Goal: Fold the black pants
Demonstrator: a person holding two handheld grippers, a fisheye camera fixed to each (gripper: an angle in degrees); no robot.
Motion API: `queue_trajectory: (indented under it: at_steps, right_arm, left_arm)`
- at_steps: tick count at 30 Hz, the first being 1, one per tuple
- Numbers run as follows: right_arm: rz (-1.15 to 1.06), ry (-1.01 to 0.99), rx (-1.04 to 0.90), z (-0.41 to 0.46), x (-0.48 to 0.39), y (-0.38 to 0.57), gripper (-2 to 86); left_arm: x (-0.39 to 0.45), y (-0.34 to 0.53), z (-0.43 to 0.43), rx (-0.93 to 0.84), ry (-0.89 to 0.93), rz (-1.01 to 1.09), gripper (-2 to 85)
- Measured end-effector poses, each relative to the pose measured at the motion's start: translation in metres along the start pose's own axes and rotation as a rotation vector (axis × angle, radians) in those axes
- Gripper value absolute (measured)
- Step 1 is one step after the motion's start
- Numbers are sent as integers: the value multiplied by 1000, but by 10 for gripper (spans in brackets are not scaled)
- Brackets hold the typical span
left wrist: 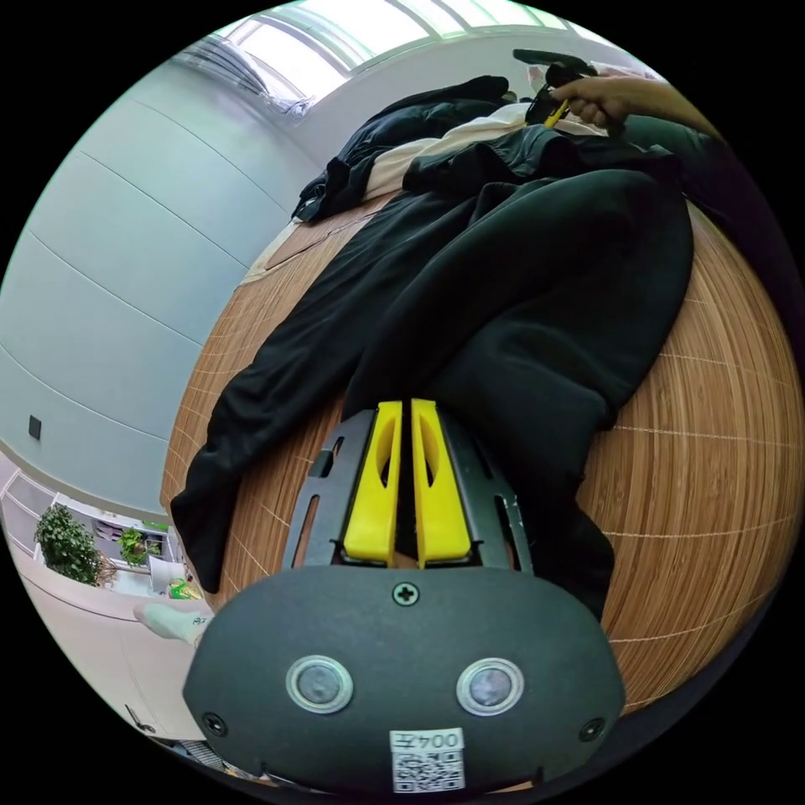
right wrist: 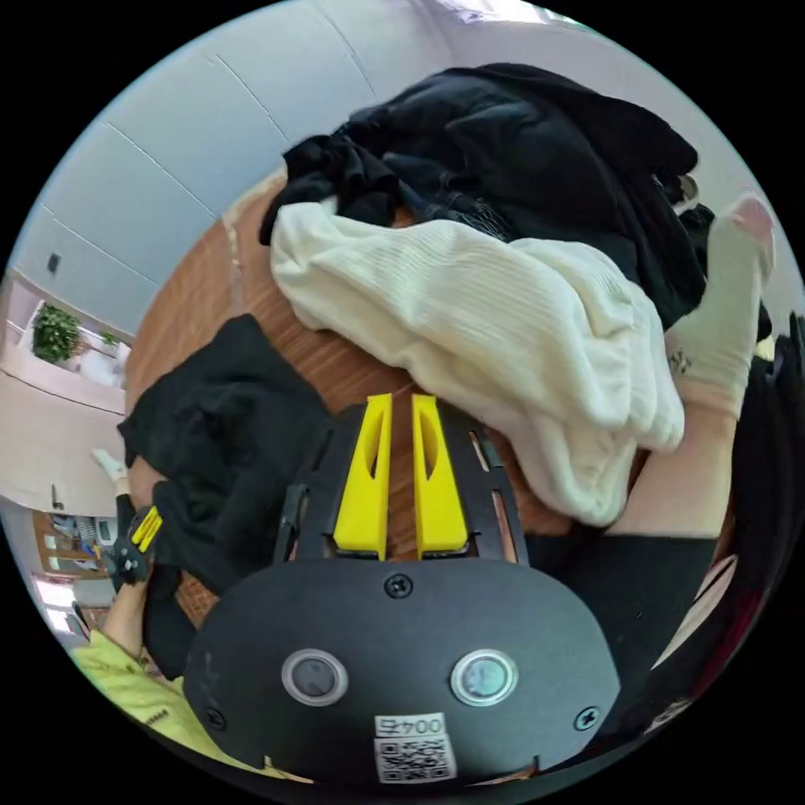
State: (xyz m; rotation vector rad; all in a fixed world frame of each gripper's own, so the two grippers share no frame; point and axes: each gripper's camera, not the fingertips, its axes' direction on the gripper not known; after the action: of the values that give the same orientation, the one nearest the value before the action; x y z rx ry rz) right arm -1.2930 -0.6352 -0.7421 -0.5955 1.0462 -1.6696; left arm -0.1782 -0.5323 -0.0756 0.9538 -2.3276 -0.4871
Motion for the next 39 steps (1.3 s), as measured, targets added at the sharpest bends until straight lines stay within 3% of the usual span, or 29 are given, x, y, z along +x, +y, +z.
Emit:
queue_trajectory:
  at_steps: [8, 12, 15, 18, 20, 24, 26, 28, 31, 33, 36, 37, 39]
  right_arm:
    - [219, -22, -68, 3, 76, -140, 33]
    - [222, -46, -52, -6, 74, -139, 33]
    - [29, -73, -4, -30, 34, -88, 53]
    - [-295, -94, 83, -62, -36, -7, 93]
    - [-581, -74, 90, -73, -100, 57, 166]
    - [-877, 253, -4, -52, -179, 107, 215]
    - [-991, 456, -74, -26, -207, 119, 160]
    - [-1054, 503, -38, -26, -215, 124, 113]
    - [-894, 427, 41, -70, -204, 85, 98]
    - [-658, 384, 100, -101, -174, 44, 107]
    - [-176, 251, 10, -129, -86, -23, 103]
    - [17, 210, 73, -150, -52, -26, 91]
    - [69, 163, 216, -186, -38, -13, 75]
  left_arm:
    - [6, -5, 11, 4, -34, 1, 24]
    - [7, -12, 18, -2, -45, -13, 23]
    - [9, -16, 21, -4, -57, -18, 23]
    - [9, -19, 23, -7, -58, -23, 24]
    - [8, -22, 25, -11, -54, -30, 24]
    - [9, -27, 26, -22, -62, -41, 24]
    - [10, -28, 26, -25, -70, -44, 24]
    - [9, -29, 26, -28, -70, -47, 24]
    - [8, -30, 26, -28, -63, -50, 24]
    - [8, -31, 26, -26, -64, -50, 24]
    - [8, -32, 26, -26, -70, -47, 24]
    - [7, -32, 25, -25, -70, -47, 24]
    - [6, -33, 25, -24, -71, -47, 24]
